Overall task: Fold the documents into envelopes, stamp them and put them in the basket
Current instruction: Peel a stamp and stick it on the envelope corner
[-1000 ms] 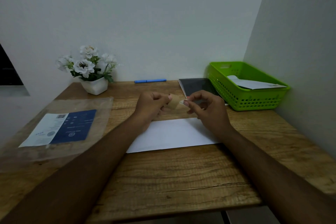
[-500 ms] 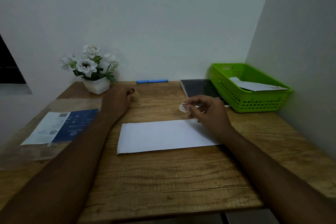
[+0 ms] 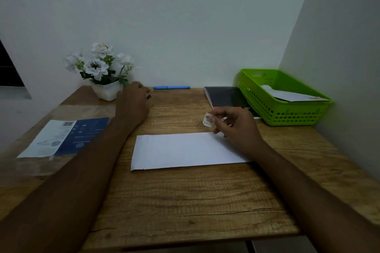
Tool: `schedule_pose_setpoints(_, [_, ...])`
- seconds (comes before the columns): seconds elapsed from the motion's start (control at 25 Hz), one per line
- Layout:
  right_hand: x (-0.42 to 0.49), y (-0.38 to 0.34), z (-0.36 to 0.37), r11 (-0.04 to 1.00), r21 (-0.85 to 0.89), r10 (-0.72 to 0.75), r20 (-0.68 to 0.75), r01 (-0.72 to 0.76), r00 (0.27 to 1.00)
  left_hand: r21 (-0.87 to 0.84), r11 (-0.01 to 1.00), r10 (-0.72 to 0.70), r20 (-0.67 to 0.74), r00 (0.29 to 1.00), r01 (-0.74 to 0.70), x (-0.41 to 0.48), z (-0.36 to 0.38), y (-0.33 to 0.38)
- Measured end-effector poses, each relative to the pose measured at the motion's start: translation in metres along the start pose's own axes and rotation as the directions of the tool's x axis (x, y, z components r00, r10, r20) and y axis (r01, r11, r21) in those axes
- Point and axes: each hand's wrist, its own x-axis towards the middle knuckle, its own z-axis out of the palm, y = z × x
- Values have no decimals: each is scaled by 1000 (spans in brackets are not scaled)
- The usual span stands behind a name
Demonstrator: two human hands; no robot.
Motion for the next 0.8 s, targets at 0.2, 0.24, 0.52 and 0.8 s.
schedule_pose_setpoints(0.2, [3,1,-7,998,28,55,22,-56,998,-324,934,198,127,972,-148,-30,-20,72])
schedule_pose_setpoints(0.24, [4,2,-10,996,30,78,16,-78,997,-354,921,253,224,941,-163,-40,-19,88])
schedule_pose_setpoints(0.52, [5,21,-41,964,-184,173,-114,-191,978,-401,885,386,349,854,-236,-66,6,147])
schedule_pose_setpoints(0.8, [-2,24,-56,884,-126,422,-203,-450,884,-480,872,187,507,841,96,-48,14,161])
